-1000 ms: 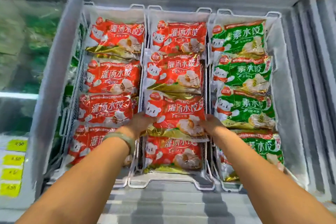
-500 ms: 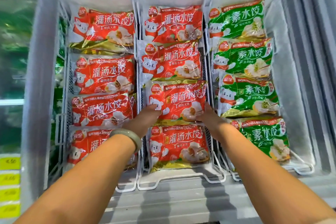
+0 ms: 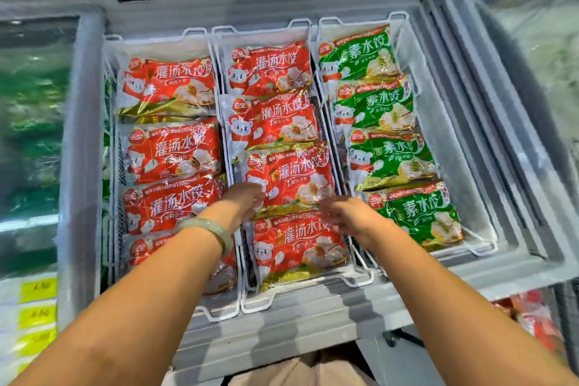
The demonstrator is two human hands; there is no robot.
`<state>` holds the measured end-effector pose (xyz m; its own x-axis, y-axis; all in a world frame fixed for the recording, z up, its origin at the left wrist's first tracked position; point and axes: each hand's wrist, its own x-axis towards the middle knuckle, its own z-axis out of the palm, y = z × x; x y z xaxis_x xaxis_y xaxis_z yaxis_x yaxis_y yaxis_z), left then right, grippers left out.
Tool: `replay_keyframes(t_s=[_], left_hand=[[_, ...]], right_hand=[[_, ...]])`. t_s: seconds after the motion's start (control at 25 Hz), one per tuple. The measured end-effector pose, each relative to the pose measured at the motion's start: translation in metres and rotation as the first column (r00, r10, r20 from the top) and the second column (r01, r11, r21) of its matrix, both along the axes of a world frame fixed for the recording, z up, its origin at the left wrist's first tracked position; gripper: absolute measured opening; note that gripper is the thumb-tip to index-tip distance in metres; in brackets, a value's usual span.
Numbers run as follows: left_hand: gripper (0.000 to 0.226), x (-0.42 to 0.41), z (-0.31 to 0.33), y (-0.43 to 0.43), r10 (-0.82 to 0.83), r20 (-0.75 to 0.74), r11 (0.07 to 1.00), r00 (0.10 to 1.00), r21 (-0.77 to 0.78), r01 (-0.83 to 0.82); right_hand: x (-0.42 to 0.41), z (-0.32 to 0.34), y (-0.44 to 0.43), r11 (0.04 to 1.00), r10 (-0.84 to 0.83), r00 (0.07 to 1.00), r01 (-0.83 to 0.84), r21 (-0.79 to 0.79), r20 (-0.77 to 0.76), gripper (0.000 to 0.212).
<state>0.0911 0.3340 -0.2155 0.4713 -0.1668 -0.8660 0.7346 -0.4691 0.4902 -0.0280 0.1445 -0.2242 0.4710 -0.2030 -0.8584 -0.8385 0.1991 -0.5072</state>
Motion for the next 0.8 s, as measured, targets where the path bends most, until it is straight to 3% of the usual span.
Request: replay_keyframes(t_s=[0.24,0.44,0.64,0.8], left_hand=[[0.026,-0.024,0.042,-0.039,-0.093,0.048,0.99,0.994,-0.101,0.098],[0.017,-0.057,0.074,-0.092,-0.183,0.106,0.968,0.977,-0.152,0.198],[0.028,-0.136,0.09,-0.157,-0.268,0.137,0.94,0.954,-0.179,0.29],[0.018,-0.219,0.099,-0.205,-0.37,0.108,0.902,0.923,-0.194,0.385]], right_hand=[[-0.079,0.039,-0.038,0.979,-0.202,0.979,0.202,-0.017,0.011,0.01],[-0.166,0.061,-0.085,0.915,-0.388,0.921,0.389,-0.109,0.035,0.011],[-0.276,0.077,-0.122,0.837,-0.519,0.851,0.526,-0.152,0.082,0.014],[-0.368,0.083,-0.146,0.804,-0.575,0.814,0.581,-0.128,0.087,0.011]])
